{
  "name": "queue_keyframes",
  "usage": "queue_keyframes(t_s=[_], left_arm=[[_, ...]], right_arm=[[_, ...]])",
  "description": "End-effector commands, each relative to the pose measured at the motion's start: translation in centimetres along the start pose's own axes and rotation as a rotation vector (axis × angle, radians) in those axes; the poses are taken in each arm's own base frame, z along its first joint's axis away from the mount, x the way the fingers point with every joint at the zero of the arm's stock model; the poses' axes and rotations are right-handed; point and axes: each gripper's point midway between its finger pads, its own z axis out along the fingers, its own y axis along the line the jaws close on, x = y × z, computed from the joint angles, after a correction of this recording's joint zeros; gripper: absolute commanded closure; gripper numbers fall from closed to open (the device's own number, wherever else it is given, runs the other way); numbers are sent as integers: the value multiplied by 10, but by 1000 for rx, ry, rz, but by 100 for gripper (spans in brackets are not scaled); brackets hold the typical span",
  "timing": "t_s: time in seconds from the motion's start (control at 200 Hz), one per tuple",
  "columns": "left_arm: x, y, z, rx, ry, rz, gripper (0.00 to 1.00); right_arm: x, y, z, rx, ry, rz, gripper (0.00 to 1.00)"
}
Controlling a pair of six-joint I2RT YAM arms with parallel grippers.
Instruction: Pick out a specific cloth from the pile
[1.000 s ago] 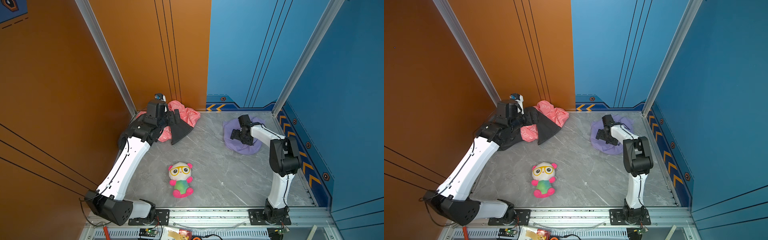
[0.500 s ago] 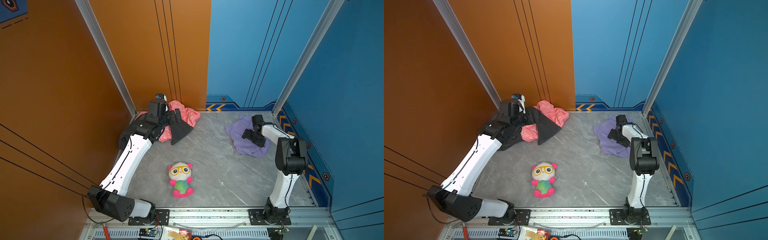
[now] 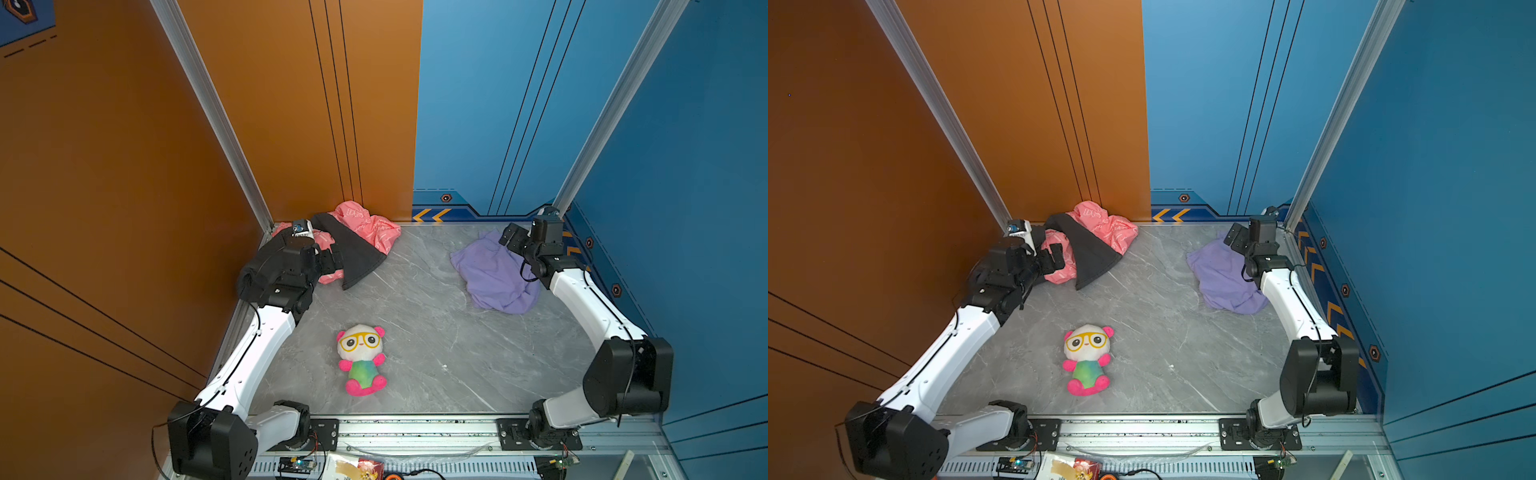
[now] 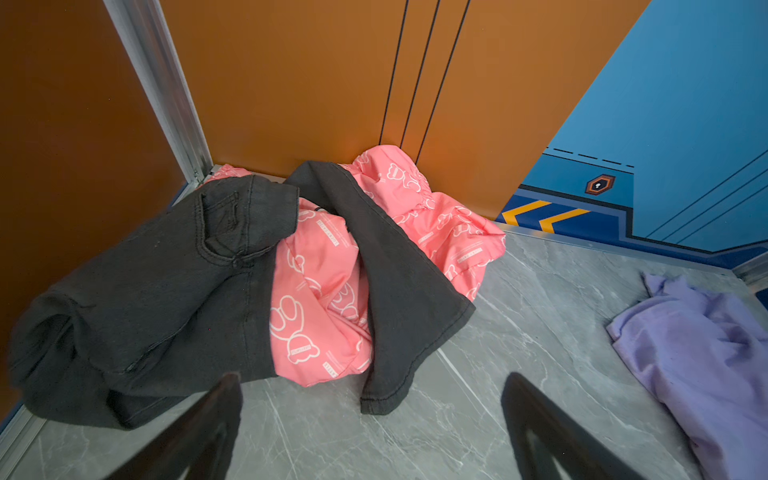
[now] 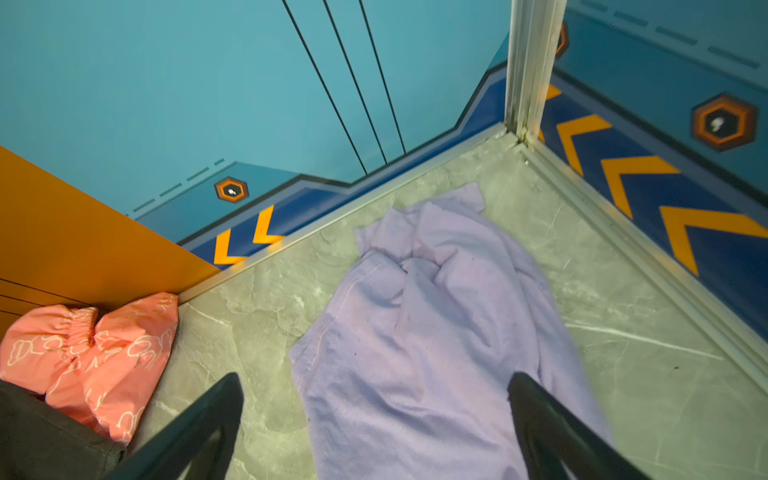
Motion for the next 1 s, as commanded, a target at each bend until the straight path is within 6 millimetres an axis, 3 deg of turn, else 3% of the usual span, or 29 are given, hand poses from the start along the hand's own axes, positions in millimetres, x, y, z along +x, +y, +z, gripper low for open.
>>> queue_keyframes(t_s=[0.0,0.32,0.526,0.666,0.796,0.991], left_arm=[[-22,23,-8,-70,-220,-14,2],[61,71,6,-230,-141,69,2],[103,78,17,-227,-121,130,2],[120,79,28,-216,-95,178,2],[131,79,40,-210,-69,203,2],[135,68,57,-147,-46,271,2]], right_arm=[[3,-22,-6,43,-112,-102,0],[86,-73,-38,56,-224,-288,0],[126,-91,-36,63,-148,-338,0],[136,-89,-27,35,-140,-351,0],[137,-76,-11,-28,-124,-358,0],[141,-62,8,-84,-74,-344,0]])
